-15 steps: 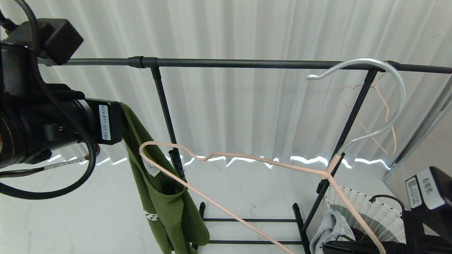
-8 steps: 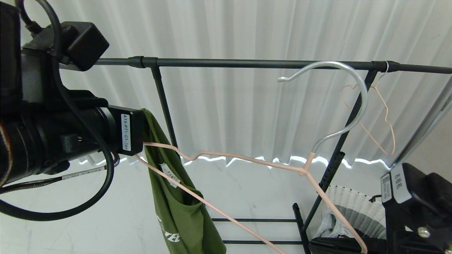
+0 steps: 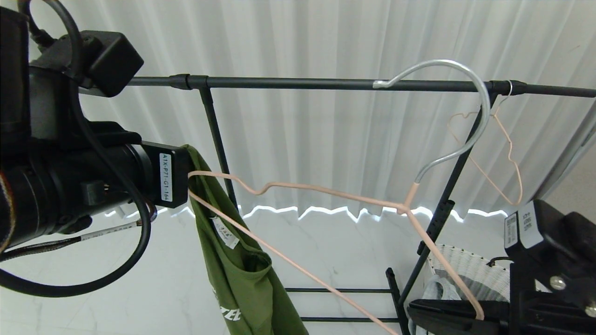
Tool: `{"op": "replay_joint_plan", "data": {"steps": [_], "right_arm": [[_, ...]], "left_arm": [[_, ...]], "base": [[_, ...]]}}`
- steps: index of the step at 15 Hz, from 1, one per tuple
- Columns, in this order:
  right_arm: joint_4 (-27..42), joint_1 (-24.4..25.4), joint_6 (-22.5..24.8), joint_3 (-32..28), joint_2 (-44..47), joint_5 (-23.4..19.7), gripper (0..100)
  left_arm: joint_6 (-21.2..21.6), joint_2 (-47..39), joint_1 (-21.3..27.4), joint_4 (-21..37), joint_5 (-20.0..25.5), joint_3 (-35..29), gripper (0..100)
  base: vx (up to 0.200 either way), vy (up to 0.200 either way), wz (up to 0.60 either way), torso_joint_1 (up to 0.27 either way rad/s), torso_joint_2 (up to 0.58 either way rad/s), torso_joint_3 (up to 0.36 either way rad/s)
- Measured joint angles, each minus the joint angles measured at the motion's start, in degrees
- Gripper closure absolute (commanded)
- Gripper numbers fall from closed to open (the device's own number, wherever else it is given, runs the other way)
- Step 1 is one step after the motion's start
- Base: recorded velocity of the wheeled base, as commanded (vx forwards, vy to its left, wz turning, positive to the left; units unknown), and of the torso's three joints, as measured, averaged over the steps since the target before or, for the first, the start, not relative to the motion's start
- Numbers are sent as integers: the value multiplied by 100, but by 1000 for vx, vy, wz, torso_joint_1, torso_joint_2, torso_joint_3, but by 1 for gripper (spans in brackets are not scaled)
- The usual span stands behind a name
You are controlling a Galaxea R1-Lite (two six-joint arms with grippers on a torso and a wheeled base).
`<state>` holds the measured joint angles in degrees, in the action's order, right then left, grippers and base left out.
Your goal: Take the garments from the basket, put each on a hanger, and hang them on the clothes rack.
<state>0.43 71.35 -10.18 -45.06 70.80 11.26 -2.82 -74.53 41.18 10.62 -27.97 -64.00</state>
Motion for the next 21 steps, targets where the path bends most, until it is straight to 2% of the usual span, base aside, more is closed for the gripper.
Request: {"op": "replay_joint_plan", "data": {"steps": [9,14,18,21], "right_arm": [[-7,-234,0,-54,224,134,100],[-338,-656,-27,-94,601,329,100],[-349,-912,-55,-286,844,389,100],[-355,-934,-62,-560,1120,419,100]], "left_arm": [[2,72,101,2,-24,35,100],[-5,130,110,2,-195,61,100],[-24,146,176,0,-226,149,100],[-410,130,562,0,-224,160,100]], "base": [[0,0,0,0,0,0],[0,0,0,0,0,0],[0,0,0,0,0,0],[0,0,0,0,0,0]]}}
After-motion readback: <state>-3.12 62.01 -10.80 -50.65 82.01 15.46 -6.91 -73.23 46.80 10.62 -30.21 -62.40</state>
